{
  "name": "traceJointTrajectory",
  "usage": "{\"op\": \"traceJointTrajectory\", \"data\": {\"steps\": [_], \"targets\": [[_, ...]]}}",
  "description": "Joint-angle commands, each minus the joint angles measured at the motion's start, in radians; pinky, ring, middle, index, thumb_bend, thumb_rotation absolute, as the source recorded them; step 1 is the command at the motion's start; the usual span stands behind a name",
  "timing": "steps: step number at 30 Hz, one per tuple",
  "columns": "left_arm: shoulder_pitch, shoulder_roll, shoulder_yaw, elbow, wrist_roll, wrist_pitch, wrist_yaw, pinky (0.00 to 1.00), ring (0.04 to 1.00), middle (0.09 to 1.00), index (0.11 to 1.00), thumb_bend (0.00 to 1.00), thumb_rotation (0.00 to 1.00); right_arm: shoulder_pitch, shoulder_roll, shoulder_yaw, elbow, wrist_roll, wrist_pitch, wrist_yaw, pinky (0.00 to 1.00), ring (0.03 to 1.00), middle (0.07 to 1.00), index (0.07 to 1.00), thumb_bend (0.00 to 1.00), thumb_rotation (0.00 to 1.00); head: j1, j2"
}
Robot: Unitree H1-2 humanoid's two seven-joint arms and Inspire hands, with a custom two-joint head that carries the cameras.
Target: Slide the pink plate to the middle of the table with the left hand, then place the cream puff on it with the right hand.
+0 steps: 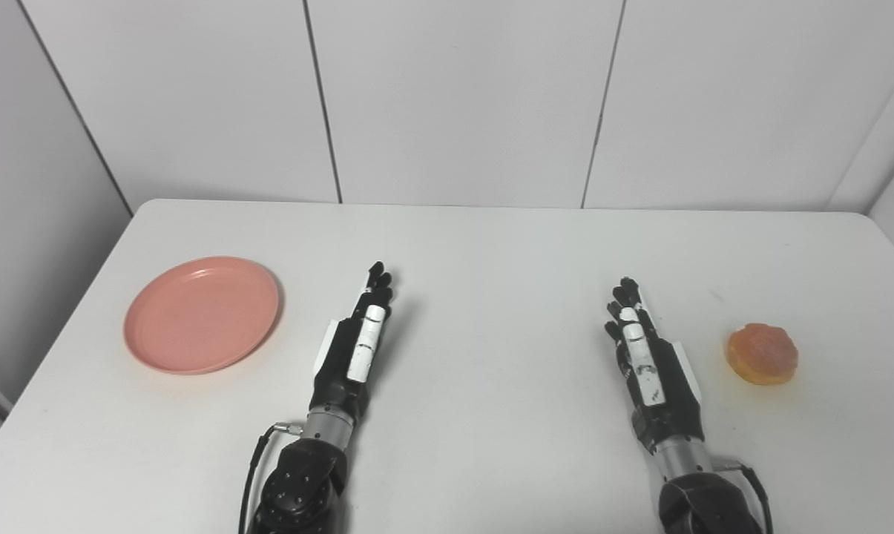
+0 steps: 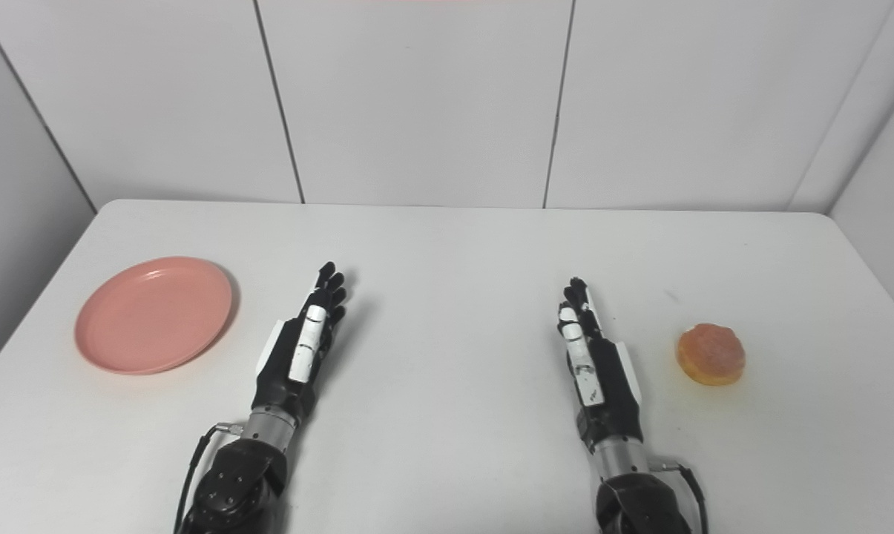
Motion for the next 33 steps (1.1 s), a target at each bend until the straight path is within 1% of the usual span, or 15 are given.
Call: {"op": "traceJointTrajectory", "data": {"steps": [1, 2, 3, 4, 6, 7, 9, 11, 13, 15, 17, 19, 24, 26, 33], "targets": [[0.036, -0.050, 0.000, 0.079, -0.023, -0.034, 0.012, 1.00, 1.000, 1.000, 1.000, 0.71, 0.96, 0.024, -0.031, -0.034, 0.067, 0.047, -0.055, 0.040, 1.00, 1.000, 1.000, 1.000, 0.44, 0.88, 0.039, -0.017], [0.031, -0.065, 0.004, 0.101, -0.030, -0.051, 0.017, 1.00, 1.000, 1.000, 1.000, 0.72, 0.94, 0.023, -0.042, -0.039, 0.086, 0.069, -0.072, 0.067, 1.00, 1.000, 1.000, 1.000, 0.44, 0.89, 0.056, -0.027], [0.024, -0.076, 0.003, 0.124, -0.022, -0.068, 0.025, 1.00, 1.000, 1.000, 1.000, 0.73, 0.92, 0.022, -0.069, -0.024, 0.111, 0.035, -0.123, 0.084, 1.00, 1.000, 1.000, 1.000, 0.44, 0.94, 0.095, -0.050], [0.017, -0.084, 0.001, 0.144, -0.008, -0.082, 0.036, 1.00, 1.000, 1.000, 1.000, 0.75, 0.93, 0.023, -0.066, -0.037, 0.123, 0.037, -0.142, 0.073, 1.00, 1.000, 1.000, 1.000, 0.38, 0.98, 0.100, -0.054], [0.003, -0.098, -0.001, 0.186, 0.016, -0.118, 0.062, 1.00, 1.000, 1.000, 1.000, 0.76, 0.93, 0.021, -0.053, -0.069, 0.144, 0.091, -0.132, 0.073, 1.00, 1.000, 1.000, 1.000, 0.41, 0.85, 0.139, -0.081], [-0.004, -0.102, -0.002, 0.205, 0.029, -0.138, 0.076, 1.00, 1.000, 1.000, 1.000, 0.76, 0.95, 0.022, -0.050, -0.078, 0.145, 0.110, -0.117, 0.077, 1.00, 1.000, 1.000, 1.000, 0.46, 0.84, 0.148, -0.089], [-0.017, -0.107, 0.002, 0.235, 0.040, -0.168, 0.096, 1.00, 1.000, 1.000, 1.000, 0.78, 0.96, 0.023, -0.051, -0.084, 0.141, 0.114, -0.099, 0.077, 1.00, 1.000, 1.000, 1.000, 0.47, 0.88, 0.160, -0.100], [-0.025, -0.105, 0.007, 0.240, 0.038, -0.179, 0.096, 1.00, 1.000, 1.000, 1.000, 0.80, 0.95, 0.029, -0.048, -0.089, 0.125, 0.120, -0.079, 0.068, 1.00, 1.000, 1.000, 1.000, 0.48, 0.86, 0.167, -0.108], [-0.029, -0.095, 0.008, 0.218, 0.031, -0.167, 0.080, 1.00, 1.000, 1.000, 1.000, 0.78, 0.99, 0.033, -0.055, -0.078, 0.112, 0.091, -0.074, 0.059, 1.00, 1.000, 1.000, 1.000, 0.45, 0.94, 0.170, -0.115], [-0.041, -0.094, 0.023, 0.203, 0.004, -0.190, 0.071, 1.00, 1.000, 1.000, 1.000, 0.71, 1.00, 0.035, -0.052, -0.079, 0.101, 0.098, -0.060, 0.057, 1.00, 1.000, 1.000, 1.000, 0.49, 0.89, 0.169, -0.120], [-0.051, -0.091, 0.038, 0.173, -0.011, -0.195, 0.076, 1.00, 1.000, 1.000, 1.000, 0.70, 1.00, 0.038, -0.055, -0.075, 0.086, 0.093, -0.052, 0.058, 1.00, 1.000, 1.000, 1.000, 0.48, 0.87, 0.169, -0.122], [-0.063, -0.084, 0.054, 0.148, -0.032, -0.190, 0.075, 1.00, 1.000, 1.000, 1.000, 0.69, 1.00, 0.038, -0.059, -0.071, 0.084, 0.082, -0.056, 0.059, 1.00, 1.000, 1.000, 1.000, 0.46, 0.93, 0.168, -0.125], [-0.098, -0.040, 0.102, 0.084, -0.087, -0.149, 0.058, 1.00, 0.999, 0.985, 0.977, 0.78, 1.00, 0.037, -0.045, -0.083, 0.084, 0.099, -0.048, 0.049, 1.00, 1.000, 1.000, 1.000, 0.48, 0.85, 0.157, -0.127], [-0.107, -0.025, 0.128, 0.041, -0.088, -0.128, 0.085, 1.00, 0.972, 0.960, 0.951, 0.79, 1.00, 0.036, -0.051, -0.076, 0.080, 0.087, -0.043, 0.051, 1.00, 1.000, 1.000, 1.000, 0.47, 0.85, 0.153, -0.127], [-0.140, 0.017, 0.196, -0.022, -0.059, -0.127, 0.169, 0.84, 0.822, 0.822, 0.817, 0.82, 1.00, 0.036, -0.050, -0.076, 0.083, 0.078, -0.079, 0.057, 1.00, 1.000, 1.000, 1.000, 0.43, 0.90, 0.151, -0.128]]}}
